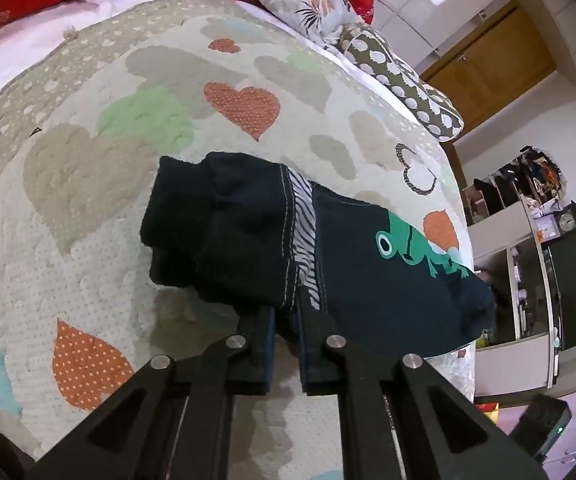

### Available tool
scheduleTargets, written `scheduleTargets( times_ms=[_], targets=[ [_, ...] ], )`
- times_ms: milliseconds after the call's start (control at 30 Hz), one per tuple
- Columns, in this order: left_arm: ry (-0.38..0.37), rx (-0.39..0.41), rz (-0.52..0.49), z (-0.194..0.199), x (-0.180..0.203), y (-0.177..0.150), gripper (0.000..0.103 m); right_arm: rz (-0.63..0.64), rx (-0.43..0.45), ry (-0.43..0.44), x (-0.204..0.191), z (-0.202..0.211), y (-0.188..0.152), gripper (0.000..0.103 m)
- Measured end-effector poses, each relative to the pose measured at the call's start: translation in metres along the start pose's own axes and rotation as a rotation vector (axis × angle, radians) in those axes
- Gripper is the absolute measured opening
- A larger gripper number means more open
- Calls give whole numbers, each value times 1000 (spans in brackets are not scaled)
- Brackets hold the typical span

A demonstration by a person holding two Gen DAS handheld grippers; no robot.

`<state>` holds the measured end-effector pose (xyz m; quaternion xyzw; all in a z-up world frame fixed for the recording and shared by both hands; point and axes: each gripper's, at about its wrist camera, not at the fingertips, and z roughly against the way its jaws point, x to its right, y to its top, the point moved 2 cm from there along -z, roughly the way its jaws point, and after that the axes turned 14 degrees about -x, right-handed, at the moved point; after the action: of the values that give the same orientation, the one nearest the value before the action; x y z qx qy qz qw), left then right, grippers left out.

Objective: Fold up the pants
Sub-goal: 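Grasp the edge of the folded navy pants with both grippers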

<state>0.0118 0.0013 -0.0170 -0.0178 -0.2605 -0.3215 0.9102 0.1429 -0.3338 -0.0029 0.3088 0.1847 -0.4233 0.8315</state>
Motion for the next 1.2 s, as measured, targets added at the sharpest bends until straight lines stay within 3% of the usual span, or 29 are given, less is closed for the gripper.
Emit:
scheduleTargets(
  times_ms=[100,233,333,400,467,633,833,1033,1200],
  targets=[
    [-13,-18,31,-4,-11,4,9,18,-156,280,-32,-43,12,88],
    [-69,-37,65,-6,-25,6,9,-13,-258,417,-64,-98,34,83],
    [-88,-33,56,-5,-30,8,9,-137,-369,555,-70,-143,45,79],
    [-99,-31,45,-3,-33,9,9,-217,-412,539,-68,-166,47,77],
    [-110,-30,21,3,-32,-1,9,-239,-402,509,-68,-174,51,70],
    [-64,14,14,32,-33,-16,9,-186,-398,477,-78,-170,55,69],
    [-61,3,45,41,-49,-16,9,-184,-426,548,-87,-157,52,69],
    [-100,-35,46,33,-38,-19,9,-252,-395,426,-78,-174,60,68],
    [-89,-56,16,24,-22,-24,26,-301,-376,363,-70,-182,69,55]
  ],
)
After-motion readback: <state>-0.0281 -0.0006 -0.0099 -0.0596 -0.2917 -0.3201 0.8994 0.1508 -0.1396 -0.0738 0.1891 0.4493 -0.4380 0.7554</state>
